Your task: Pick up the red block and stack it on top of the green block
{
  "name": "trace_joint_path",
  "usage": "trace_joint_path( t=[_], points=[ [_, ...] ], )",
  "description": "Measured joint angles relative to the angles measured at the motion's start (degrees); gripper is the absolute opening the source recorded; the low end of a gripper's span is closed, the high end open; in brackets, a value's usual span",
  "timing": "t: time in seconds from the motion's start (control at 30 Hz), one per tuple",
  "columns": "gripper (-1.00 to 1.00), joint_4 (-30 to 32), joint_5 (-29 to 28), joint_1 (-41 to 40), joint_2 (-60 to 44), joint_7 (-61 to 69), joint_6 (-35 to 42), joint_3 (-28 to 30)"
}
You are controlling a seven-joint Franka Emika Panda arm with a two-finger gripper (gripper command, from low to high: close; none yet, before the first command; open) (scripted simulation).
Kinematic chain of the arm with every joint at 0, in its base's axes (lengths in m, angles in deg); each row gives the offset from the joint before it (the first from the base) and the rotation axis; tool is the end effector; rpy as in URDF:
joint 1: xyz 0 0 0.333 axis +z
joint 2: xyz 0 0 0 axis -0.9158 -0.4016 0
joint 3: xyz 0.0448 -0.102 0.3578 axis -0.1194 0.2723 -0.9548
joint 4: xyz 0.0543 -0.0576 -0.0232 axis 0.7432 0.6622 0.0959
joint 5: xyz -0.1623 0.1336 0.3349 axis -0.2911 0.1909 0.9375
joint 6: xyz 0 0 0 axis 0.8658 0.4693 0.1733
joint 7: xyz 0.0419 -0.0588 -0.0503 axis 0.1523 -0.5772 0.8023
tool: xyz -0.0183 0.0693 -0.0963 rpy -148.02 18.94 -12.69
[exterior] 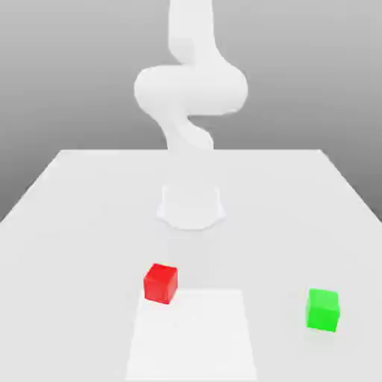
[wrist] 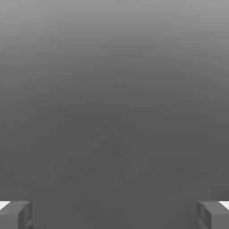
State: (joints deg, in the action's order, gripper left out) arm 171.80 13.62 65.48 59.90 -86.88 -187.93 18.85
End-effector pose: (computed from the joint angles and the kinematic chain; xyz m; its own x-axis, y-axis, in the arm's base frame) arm 0.3431 -0.0054 0.6943 0.5027 -0.7336 0.4572 -0.5553 -0.6794 -0.4796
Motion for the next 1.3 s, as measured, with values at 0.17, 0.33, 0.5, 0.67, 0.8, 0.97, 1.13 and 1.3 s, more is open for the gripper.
trace_joint_path(
  t=[0.17,0.33,0.5,0.67,0.8,0.97,1.13,1.3],
  points=[
    [0.00,9.39,-0.50,-2.02,-7.91,-2.05,-6.82,0.26],
    [0.00,18.96,-0.88,-4.07,-15.90,-4.08,-13.64,0.76],
    [0.00,29.57,-1.09,-6.24,-25.23,-6.21,-21.35,1.59],
    [0.00,33.96,-0.06,-7.19,-41.25,-6.60,-34.13,2.35],
    [0.00,33.06,1.55,-8.34,-49.99,-5.50,-41.58,0.83],
    [-1.00,32.87,1.49,-8.68,-51.46,-5.57,-42.86,0.47],
    [-1.00,33.29,0.81,-8.58,-48.43,-6.08,-40.25,0.77],
    [-1.00,34.69,-0.23,-8.41,-38.40,-6.77,-31.62,1.27]
  ],
)
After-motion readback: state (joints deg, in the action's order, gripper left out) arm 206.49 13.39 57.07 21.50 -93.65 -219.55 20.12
